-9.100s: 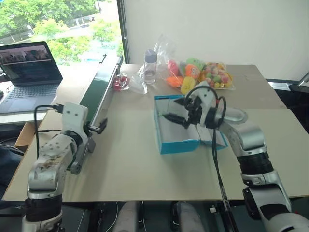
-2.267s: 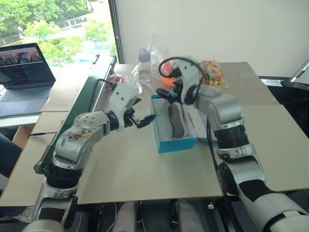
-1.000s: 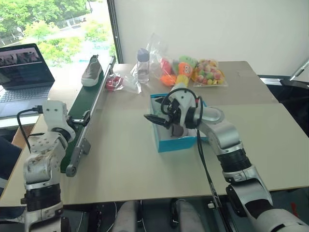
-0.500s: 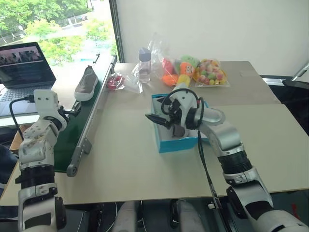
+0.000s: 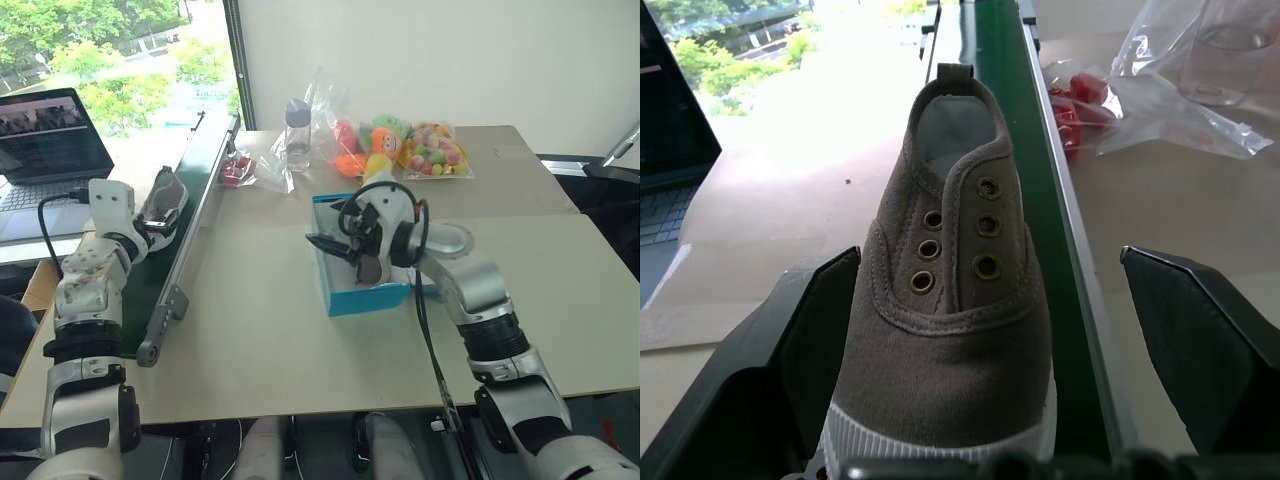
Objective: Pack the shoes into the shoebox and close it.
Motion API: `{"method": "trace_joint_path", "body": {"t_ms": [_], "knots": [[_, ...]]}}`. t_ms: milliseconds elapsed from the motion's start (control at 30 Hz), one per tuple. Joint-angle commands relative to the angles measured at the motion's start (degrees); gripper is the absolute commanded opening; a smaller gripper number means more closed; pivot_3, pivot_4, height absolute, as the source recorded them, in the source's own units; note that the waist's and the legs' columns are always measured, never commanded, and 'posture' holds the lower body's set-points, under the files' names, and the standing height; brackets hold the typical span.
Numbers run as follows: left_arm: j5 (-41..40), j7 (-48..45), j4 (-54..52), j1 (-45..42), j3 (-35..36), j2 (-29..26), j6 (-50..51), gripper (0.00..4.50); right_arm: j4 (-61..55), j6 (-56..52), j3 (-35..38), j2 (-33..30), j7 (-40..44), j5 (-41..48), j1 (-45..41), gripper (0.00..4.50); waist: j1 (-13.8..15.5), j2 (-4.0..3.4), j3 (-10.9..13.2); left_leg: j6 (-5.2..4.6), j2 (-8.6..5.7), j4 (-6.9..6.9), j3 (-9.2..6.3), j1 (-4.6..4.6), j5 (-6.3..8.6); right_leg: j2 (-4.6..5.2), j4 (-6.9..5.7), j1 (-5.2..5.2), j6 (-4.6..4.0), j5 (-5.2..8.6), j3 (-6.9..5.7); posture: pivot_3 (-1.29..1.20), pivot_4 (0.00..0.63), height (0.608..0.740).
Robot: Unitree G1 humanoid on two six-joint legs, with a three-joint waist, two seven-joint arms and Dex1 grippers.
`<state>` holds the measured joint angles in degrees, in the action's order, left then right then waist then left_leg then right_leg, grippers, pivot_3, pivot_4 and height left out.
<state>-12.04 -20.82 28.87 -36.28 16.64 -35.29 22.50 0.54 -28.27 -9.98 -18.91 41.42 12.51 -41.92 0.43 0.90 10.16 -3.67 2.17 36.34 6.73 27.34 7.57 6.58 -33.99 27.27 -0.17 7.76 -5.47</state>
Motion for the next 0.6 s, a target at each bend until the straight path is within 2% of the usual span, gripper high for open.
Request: {"method": "trace_joint_path", "body": {"t_ms": [33, 133, 333, 367, 600], "knots": [[-0.78, -2.41, 0.09, 0.66, -1.03, -0.23, 4.41, 3.41, -2.8, -0.24, 1.56, -0.41, -0.38, 0.69, -0.59, 4.5, 0.0, 0.0, 0.0, 0.0, 0.0, 0.0, 0.0, -0.01, 0.0, -0.01, -0.01, -0.01, 0.0, 0.0, -0.01, 0.0, 0.15, 0.74], [-2.35, -3.18, -1.37, 1.09, -1.02, 1.51, 7.56, 2.16, -2.63, -0.09, 1.59, -0.87, -0.57, 0.42, -0.96, 4.5, 0.28, 0.0, 0.0, 0.0, 0.0, 0.01, -0.02, -0.03, 0.0, 0.01, -0.02, -0.04, -0.03, 0.02, -0.02, 0.0, 0.15, 0.74], [-3.65, -3.09, -2.84, -0.23, -0.46, 4.06, 8.74, 0.2, -3.22, -0.51, 2.24, -1.65, -1.21, 0.41, -1.13, 4.5, 0.86, 0.0, 0.0, 0.0, -0.01, 0.01, -0.03, -0.05, 0.0, 0.1, 0.0, -0.13, -0.03, 0.01, -0.06, 0.0, 0.15, 0.74], [-3.79, -2.56, -3.51, -0.76, -0.25, 4.58, 8.48, 0.03, -3.41, -0.59, 2.26, -1.78, -1.26, 0.42, -1.07, 4.5, 0.95, 0.0, 0.0, 0.0, -0.01, 0.01, -0.02, -0.05, 0.0, 0.11, 0.0, -0.14, -0.03, 0.0, -0.07, 0.0, 0.15, 0.74], [-5.13, -2.46, -10.53, -3.04, 0.03, 6.34, 7.8, 0.03, -3.92, -0.98, 2.47, -1.99, -1.67, 0.62, -0.77, 4.5, 1.82, 0.0, 0.0, 0.0, 0.01, 0.0, -0.02, 0.04, 0.0, 0.16, 0.02, -0.16, -0.03, -0.01, -0.19, 0.0, 0.15, 0.74]]}}
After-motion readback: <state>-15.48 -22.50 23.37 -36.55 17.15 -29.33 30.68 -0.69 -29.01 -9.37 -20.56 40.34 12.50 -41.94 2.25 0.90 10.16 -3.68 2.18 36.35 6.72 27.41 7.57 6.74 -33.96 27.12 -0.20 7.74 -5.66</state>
